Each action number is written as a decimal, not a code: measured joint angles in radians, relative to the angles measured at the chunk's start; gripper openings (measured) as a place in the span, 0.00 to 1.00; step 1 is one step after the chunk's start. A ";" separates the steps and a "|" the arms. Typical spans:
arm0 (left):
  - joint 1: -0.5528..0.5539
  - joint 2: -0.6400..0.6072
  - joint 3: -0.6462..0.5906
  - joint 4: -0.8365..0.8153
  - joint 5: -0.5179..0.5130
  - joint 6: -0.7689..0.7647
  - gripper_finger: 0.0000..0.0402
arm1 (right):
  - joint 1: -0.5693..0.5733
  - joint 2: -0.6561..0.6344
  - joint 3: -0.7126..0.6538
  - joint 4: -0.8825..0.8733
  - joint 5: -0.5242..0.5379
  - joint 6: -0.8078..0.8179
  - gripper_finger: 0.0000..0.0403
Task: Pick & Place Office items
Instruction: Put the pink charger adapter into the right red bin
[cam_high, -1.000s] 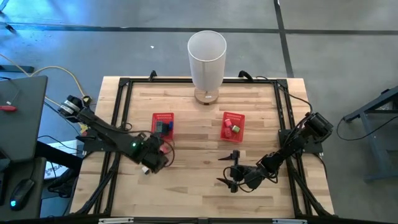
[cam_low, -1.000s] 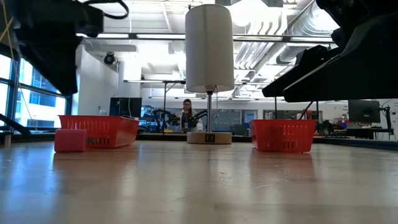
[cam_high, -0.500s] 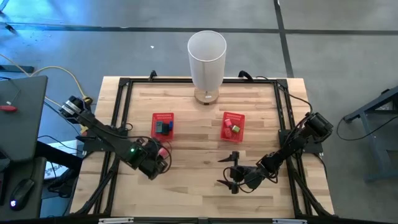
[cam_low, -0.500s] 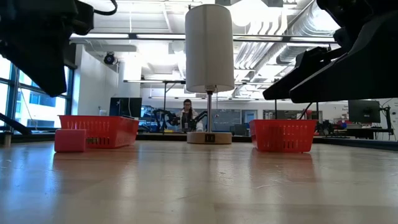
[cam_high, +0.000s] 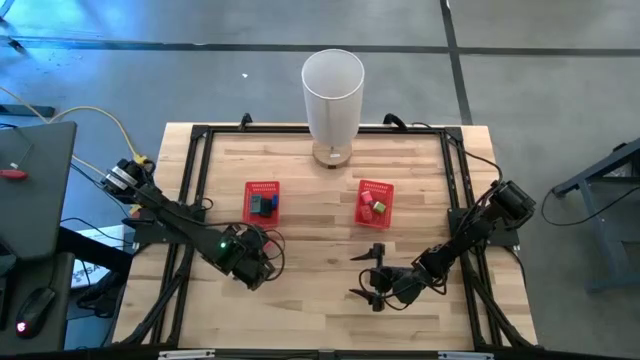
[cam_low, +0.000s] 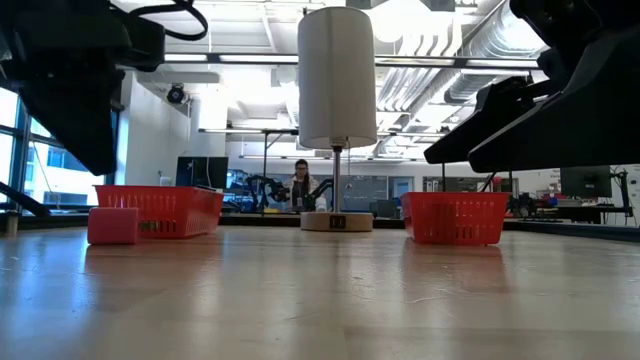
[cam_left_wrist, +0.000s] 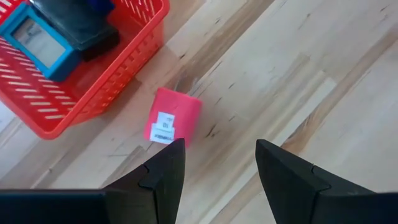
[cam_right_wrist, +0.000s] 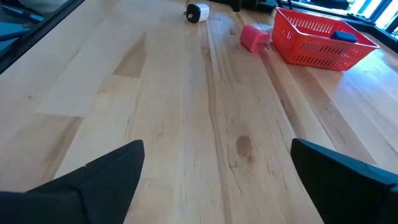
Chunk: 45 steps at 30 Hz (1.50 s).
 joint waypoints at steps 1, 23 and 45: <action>0.001 0.000 0.000 0.003 -0.001 0.000 0.46 | 0.000 0.000 0.000 0.000 0.000 0.000 0.98; -0.014 0.024 0.000 0.003 -0.019 -0.132 0.64 | 0.000 0.000 0.000 -0.003 -0.025 0.000 0.98; 0.042 0.173 -0.001 0.000 0.055 -0.086 0.64 | -0.022 0.000 0.000 -0.003 -0.043 0.016 0.98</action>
